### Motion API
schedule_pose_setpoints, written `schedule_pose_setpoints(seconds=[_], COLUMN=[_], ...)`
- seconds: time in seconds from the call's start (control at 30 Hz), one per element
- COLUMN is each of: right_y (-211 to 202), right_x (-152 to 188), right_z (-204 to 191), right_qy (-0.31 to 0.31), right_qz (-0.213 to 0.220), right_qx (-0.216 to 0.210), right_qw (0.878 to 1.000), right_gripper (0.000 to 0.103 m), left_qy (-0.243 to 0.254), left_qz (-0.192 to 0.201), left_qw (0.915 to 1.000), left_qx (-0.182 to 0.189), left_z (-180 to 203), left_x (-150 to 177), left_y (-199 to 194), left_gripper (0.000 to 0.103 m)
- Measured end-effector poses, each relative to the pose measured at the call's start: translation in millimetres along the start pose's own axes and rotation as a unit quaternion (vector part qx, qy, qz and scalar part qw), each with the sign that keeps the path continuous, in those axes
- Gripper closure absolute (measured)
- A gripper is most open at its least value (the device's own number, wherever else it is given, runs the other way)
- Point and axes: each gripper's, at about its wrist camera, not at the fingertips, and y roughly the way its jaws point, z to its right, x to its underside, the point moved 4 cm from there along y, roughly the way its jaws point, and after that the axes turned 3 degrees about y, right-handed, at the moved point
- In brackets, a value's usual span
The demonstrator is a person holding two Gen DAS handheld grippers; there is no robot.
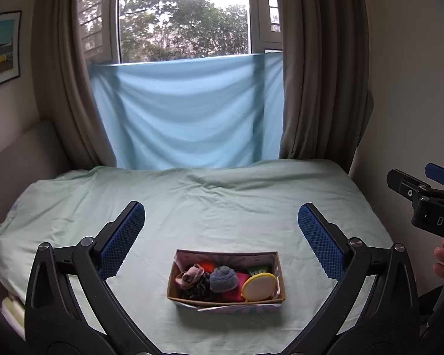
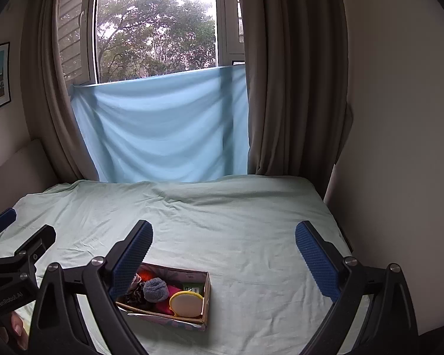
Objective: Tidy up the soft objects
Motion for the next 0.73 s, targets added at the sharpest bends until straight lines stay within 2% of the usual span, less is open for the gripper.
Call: schedule_pose_setpoints(seconds=[0.47,0.57,0.73], right_y=[5.5,6.0,11.3], right_x=[-4.8,-4.3,-3.6], right_z=[4.1,4.0,2.6], right_qy=[0.006,0.007,0.007], right_qz=[0.003,0.001,-0.007], right_qx=[0.004,0.005,0.004], right_qw=[1.0,1.0,1.0], right_gripper=[0.007,0.007,0.007], left_qy=[-0.001,-0.005,-0.01], left_qz=[0.022,0.019,0.013], left_qw=[0.9996,0.9994,0.9996], left_qx=[-0.019,-0.029,-0.025], left_z=[-5.8,-7.9,-9.8], left_x=[-6.8,-6.1,-3.1], left_y=[0.9,4.2,9.9], left_gripper=[0.0,0.0,0.0])
